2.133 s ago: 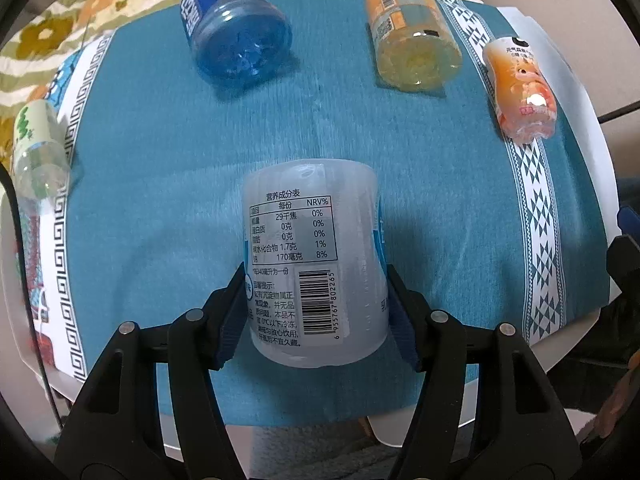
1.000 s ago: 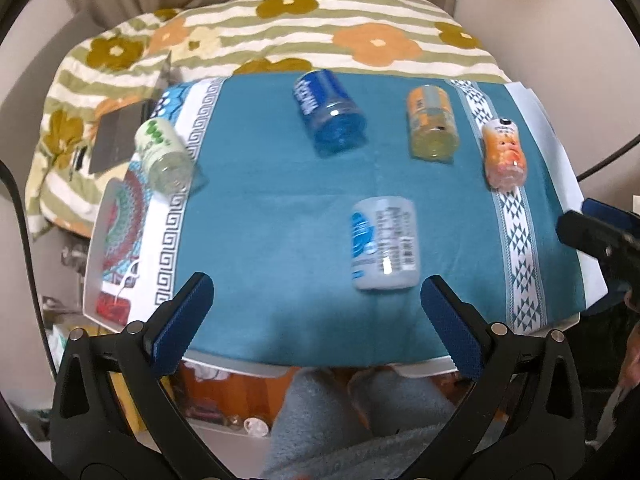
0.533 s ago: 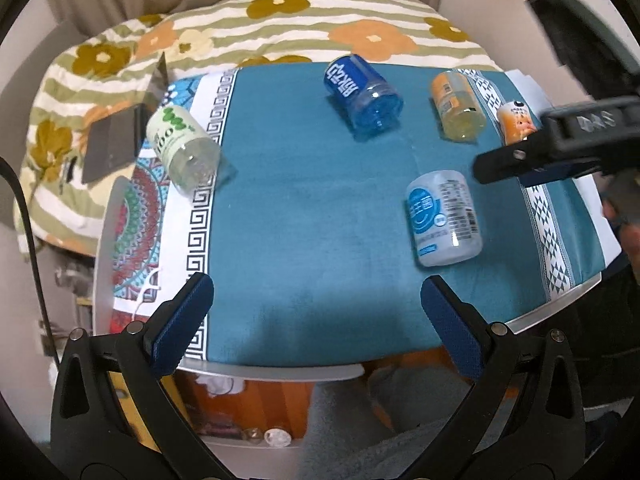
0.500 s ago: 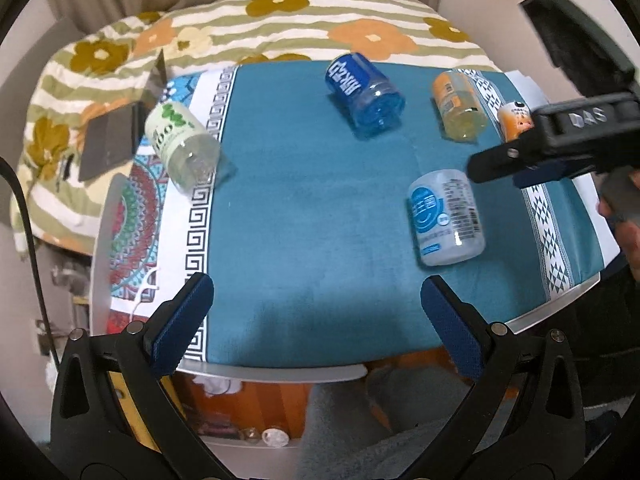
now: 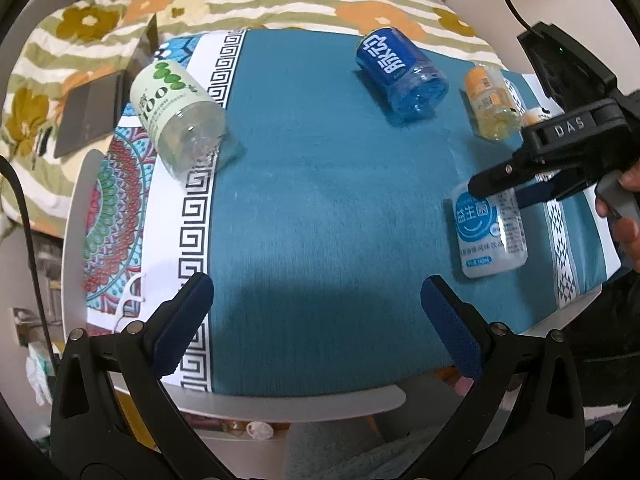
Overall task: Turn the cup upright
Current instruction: 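Bring the right gripper over the white cup and close on it, then turn the cup rim-up with the right gripper, lower it, and open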
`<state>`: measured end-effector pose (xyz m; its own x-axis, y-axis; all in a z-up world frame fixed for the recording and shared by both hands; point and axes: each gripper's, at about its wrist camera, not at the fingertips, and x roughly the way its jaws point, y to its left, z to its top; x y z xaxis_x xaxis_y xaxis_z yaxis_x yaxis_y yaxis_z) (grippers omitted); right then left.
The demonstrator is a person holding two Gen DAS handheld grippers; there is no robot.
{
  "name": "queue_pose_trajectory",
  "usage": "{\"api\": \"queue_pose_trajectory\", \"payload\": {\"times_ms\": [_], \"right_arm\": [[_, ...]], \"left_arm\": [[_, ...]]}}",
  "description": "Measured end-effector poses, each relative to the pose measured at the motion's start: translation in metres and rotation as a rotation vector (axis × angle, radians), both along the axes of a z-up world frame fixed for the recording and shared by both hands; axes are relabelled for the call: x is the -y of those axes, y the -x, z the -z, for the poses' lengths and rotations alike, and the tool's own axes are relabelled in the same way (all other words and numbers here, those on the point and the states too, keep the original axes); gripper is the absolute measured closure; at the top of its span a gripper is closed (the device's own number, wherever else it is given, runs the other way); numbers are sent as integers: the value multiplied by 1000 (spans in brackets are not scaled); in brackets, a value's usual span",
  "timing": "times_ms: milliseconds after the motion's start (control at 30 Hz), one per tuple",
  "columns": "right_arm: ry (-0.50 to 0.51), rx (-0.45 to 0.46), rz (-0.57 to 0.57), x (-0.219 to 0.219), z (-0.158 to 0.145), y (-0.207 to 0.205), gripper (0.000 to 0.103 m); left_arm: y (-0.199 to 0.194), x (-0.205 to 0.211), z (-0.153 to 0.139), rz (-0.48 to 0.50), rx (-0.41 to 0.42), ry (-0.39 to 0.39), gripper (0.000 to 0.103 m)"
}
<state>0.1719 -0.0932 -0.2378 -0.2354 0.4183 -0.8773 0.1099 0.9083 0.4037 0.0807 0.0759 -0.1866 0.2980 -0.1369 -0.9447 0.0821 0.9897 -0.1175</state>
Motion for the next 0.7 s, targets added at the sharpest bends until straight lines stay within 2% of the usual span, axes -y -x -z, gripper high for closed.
{"api": "queue_pose_trajectory", "payload": {"times_ms": [67, 167, 367, 467, 533, 600, 700], "right_arm": [[-2, -10, 3, 1, 1, -1, 34], [-29, -17, 23, 4, 2, -2, 45], [-39, -5, 30, 8, 0, -2, 50], [-55, 34, 49, 11, -11, -1, 53], [-73, 92, 83, 14, -25, 2, 53], [-76, 196, 128, 20, -45, 8, 53], [-5, 482, 199, 22, -79, 28, 53]], "left_arm": [[-4, -1, 1, -1, -2, 8, 0], [-7, -1, 0, 1, -2, 13, 0], [-11, 1, -2, 12, -2, 18, 0], [-12, 1, -8, 14, 6, 15, 0], [-13, -1, -12, 12, 13, 16, 0], [-14, -4, -17, 6, 24, 18, 0], [-17, -6, -20, 4, 25, 23, 0]]}}
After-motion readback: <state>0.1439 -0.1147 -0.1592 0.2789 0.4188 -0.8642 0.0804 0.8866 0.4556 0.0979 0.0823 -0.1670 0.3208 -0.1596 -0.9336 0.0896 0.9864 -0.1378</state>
